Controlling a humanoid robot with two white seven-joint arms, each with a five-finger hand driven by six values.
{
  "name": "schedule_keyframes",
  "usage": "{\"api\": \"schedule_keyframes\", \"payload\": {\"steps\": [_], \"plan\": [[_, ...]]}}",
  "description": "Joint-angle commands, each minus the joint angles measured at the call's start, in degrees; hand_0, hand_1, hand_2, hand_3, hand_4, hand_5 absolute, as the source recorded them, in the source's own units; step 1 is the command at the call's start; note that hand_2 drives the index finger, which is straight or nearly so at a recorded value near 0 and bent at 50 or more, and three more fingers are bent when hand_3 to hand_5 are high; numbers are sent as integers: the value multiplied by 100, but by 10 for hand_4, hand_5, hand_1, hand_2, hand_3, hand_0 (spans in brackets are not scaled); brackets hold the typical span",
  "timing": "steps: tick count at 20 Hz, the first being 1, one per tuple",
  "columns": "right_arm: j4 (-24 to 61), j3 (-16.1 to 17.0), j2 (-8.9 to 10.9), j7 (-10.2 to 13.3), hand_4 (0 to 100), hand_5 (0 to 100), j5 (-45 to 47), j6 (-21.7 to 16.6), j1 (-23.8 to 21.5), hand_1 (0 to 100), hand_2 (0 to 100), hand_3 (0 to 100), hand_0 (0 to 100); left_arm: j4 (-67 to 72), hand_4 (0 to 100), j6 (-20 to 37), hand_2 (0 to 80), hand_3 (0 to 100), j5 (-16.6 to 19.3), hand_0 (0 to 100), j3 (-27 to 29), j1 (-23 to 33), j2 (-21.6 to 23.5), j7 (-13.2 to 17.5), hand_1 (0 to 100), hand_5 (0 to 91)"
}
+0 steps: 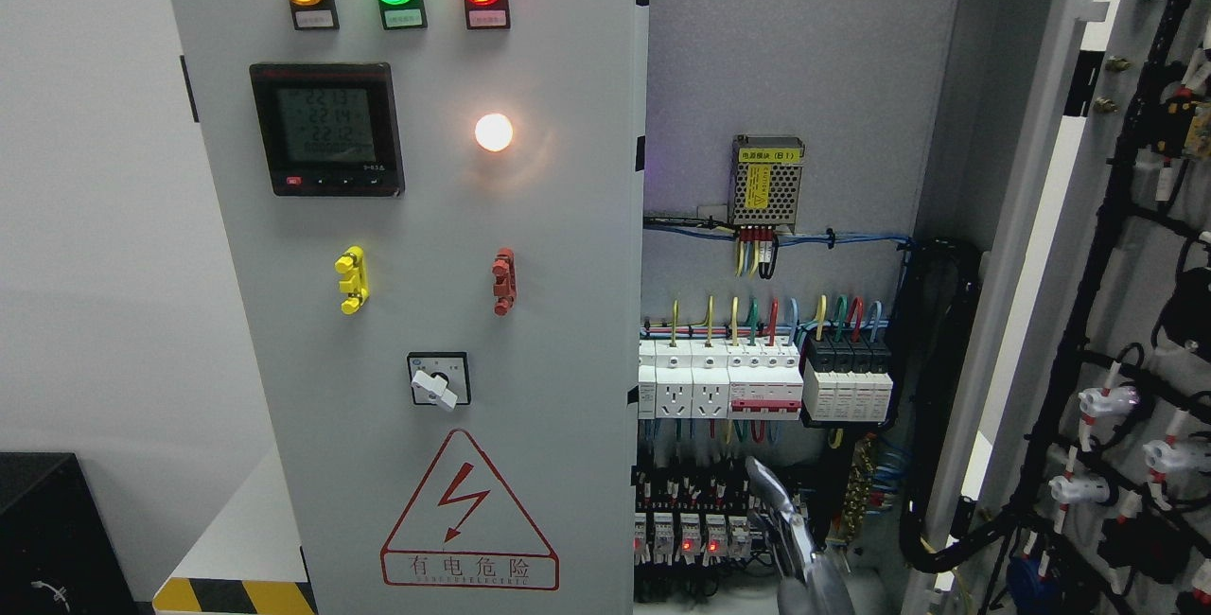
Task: Open door with both hands
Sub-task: 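Raise the right hand into the cabinet toward the closed door's inner edge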
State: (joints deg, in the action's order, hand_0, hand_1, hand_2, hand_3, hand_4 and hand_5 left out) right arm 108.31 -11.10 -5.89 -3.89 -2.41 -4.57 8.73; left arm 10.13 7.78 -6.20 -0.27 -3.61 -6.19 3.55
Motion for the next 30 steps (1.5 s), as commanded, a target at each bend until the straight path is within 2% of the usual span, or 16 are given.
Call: {"api": "schedule_keyframes", "payload": {"steps": [1, 6, 13, 15, 18, 21, 23, 25, 30], "plan": [[-195, 28, 9, -24, 0, 0, 618, 579, 1253, 0, 0, 0, 0, -20, 0, 5, 0, 0, 4, 0, 88, -17, -13, 58, 0, 0], [-855, 73, 9, -24, 0, 0, 637, 1299, 1833, 0, 0, 0, 0, -20, 0, -4, 0, 0, 4, 0, 97, -17, -13, 58, 0, 0], [-1610, 152, 9, -77, 0, 0, 804, 1344, 2334, 0, 0, 0, 0, -20, 0, -4, 0, 0, 13, 0, 97, -17, -13, 67, 0, 0], [-1865, 291, 27, -86, 0, 0, 812, 1336, 2458, 0, 0, 0, 0, -20, 0, -4, 0, 0, 13, 0, 97, -17, -13, 67, 0, 0], [-1972, 310, 44, -95, 0, 0, 821, 1336, 2467, 0, 0, 0, 0, -20, 0, -4, 0, 0, 13, 0, 97, -17, -13, 58, 0, 0], [-2138, 345, 44, -121, 0, 0, 891, 1344, 2721, 0, 0, 0, 0, -20, 0, -4, 0, 0, 13, 0, 97, -17, -13, 58, 0, 0], [-2174, 319, 44, -497, 0, 0, 1311, 1388, 2766, 0, 0, 0, 0, -20, 0, -4, 0, 0, 13, 0, 97, -17, -13, 67, 0, 0], [-2148, 292, 53, -735, 0, 0, 1419, 1441, 2757, 0, 0, 0, 0, -20, 0, -4, 0, 0, 13, 0, 97, -17, -13, 67, 0, 0], [-2297, 284, 237, -789, 0, 0, 1472, 1467, 2889, 0, 0, 0, 0, -20, 0, -4, 0, 0, 13, 0, 97, -17, -13, 67, 0, 0]]}}
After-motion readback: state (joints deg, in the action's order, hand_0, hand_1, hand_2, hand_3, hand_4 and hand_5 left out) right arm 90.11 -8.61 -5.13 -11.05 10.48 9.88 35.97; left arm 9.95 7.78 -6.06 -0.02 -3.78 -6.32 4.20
